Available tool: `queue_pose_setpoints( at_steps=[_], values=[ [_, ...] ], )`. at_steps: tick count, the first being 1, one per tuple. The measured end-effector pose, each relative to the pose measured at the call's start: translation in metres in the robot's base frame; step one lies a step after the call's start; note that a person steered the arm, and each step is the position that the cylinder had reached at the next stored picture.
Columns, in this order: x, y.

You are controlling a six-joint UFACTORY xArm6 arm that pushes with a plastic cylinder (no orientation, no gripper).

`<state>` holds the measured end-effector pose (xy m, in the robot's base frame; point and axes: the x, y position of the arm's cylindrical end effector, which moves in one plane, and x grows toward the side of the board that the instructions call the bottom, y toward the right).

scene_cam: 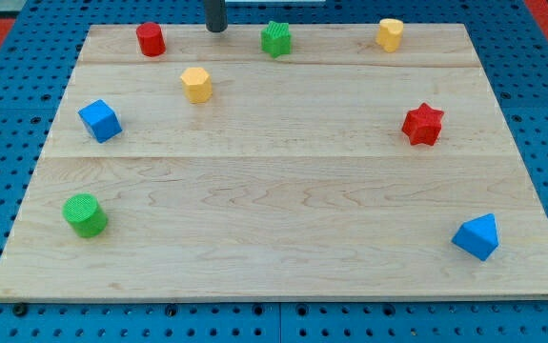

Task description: Place the red star vertically above the green star

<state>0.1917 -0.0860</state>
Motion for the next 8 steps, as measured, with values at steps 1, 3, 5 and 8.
queue_pose_setpoints(
  at_steps=[1,3,5,8],
  values=[
    [0.001,0.007],
    [0.015,0.082],
    [0.113,0.154],
    [0.227,0.203]
  ],
)
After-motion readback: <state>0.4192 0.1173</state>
